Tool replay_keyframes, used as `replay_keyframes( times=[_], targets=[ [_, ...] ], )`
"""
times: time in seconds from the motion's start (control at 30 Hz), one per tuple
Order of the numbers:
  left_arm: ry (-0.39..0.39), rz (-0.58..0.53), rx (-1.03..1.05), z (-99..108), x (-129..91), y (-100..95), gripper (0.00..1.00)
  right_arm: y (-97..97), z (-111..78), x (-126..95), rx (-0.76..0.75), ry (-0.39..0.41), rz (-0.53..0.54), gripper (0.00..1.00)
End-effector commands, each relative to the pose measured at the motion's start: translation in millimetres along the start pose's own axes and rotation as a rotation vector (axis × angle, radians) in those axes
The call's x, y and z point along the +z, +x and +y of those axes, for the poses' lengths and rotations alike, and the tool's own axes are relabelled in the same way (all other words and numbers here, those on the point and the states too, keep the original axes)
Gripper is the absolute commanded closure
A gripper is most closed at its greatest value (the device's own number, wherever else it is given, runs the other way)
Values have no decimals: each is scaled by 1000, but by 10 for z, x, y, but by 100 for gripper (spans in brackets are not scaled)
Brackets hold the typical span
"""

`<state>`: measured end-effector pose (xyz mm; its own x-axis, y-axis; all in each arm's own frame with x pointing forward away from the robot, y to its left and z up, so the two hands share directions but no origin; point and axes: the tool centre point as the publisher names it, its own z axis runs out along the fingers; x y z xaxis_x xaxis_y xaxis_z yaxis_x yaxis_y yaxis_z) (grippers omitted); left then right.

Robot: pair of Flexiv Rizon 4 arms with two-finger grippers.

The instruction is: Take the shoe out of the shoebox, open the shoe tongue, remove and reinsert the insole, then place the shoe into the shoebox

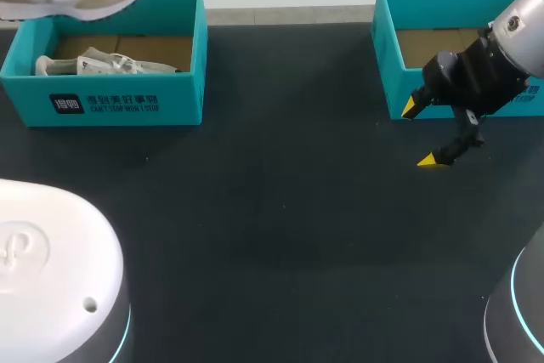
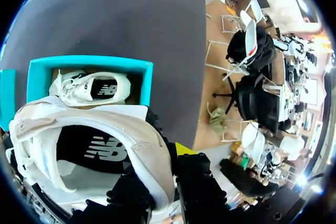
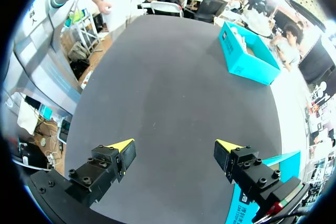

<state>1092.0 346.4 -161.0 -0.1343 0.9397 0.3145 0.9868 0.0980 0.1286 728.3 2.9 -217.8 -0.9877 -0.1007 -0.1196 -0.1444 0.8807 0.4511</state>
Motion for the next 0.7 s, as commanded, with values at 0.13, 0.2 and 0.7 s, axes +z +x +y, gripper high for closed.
replay_keyframes(
  times=[0.13,0.2,0.7],
  targets=[
    [-12,22,21,37,4,-89,100,-3,2,14,1,2,0,0],
    [-7,9,24,56,6,-110,100,-3,2,14,1,2,0,0],
    [-7,9,24,56,6,-110,100,-3,2,14,1,2,0,0]
  ],
)
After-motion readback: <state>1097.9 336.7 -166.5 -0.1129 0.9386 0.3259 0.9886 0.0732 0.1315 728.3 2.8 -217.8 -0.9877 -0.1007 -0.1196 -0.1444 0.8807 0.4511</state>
